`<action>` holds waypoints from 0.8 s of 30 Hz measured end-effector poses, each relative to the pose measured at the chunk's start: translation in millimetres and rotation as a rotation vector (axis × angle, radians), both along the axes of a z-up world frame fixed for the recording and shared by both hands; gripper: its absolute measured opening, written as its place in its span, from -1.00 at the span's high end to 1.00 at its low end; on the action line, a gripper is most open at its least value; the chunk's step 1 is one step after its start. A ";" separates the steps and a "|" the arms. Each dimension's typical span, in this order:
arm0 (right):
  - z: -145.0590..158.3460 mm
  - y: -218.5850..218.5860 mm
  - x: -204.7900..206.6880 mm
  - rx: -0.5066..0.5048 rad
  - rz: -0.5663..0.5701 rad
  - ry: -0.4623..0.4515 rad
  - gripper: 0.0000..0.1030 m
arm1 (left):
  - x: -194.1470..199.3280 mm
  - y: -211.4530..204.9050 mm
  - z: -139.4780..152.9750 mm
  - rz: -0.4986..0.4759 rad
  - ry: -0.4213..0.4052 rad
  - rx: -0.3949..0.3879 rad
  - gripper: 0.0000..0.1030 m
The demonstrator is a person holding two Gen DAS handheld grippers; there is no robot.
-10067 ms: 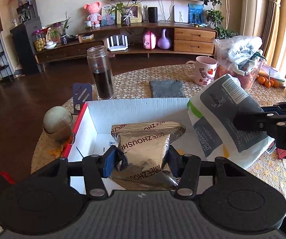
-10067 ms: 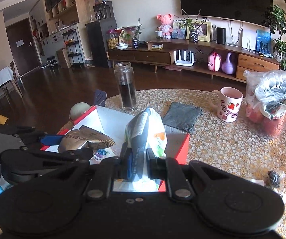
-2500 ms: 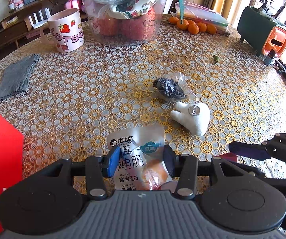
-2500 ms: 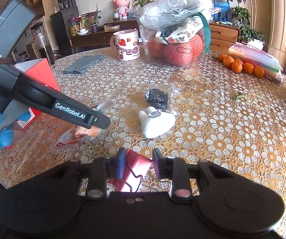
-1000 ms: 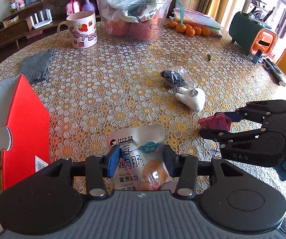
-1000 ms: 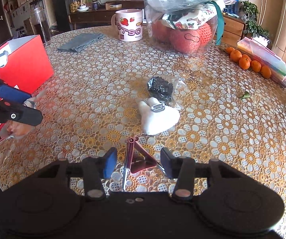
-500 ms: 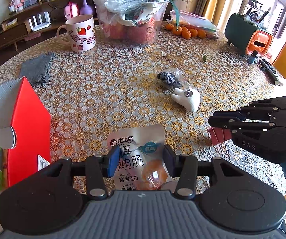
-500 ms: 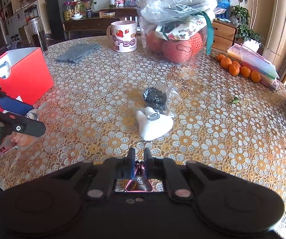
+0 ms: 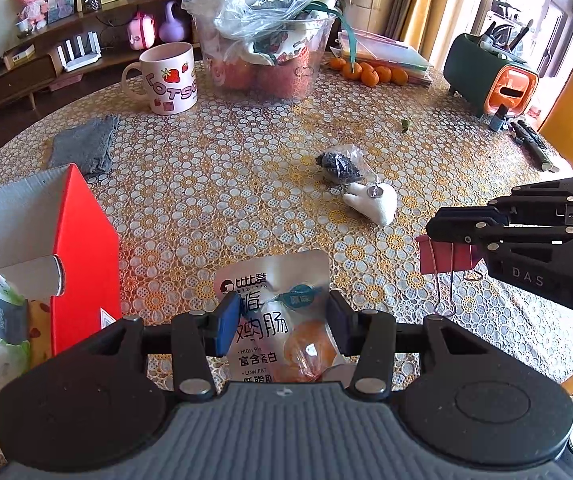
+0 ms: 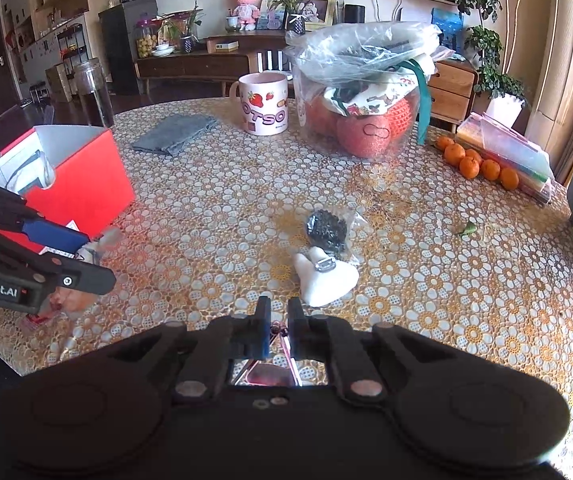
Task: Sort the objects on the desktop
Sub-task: 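Carry sausage packet in left tool and binder clip in right tool into shoebox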
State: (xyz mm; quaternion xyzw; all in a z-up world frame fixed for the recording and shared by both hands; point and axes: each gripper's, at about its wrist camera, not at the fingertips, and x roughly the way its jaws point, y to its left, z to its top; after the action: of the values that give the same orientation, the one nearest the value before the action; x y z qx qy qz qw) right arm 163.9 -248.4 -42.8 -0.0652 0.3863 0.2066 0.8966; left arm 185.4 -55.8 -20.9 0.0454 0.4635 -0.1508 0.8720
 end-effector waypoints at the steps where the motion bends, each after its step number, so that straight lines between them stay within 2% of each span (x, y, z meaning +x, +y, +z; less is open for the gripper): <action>1: 4.9 3.6 -1.6 0.003 0.008 -0.004 0.85 | -1.6 2.1 3.4 -0.002 -0.005 0.002 0.12; 12: 57.4 55.4 -11.1 0.034 0.111 -0.052 0.85 | -15.1 49.6 48.8 0.014 -0.053 0.002 0.11; 24: 91.8 142.2 -14.7 0.033 0.251 -0.113 0.85 | -26.3 128.8 69.5 0.111 -0.097 0.037 0.11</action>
State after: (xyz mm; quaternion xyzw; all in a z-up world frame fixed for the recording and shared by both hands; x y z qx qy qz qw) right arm 149.2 -106.2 49.0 -0.1096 0.3207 0.3195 0.8849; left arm 159.1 73.0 48.6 0.0429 0.4253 -0.0912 0.8994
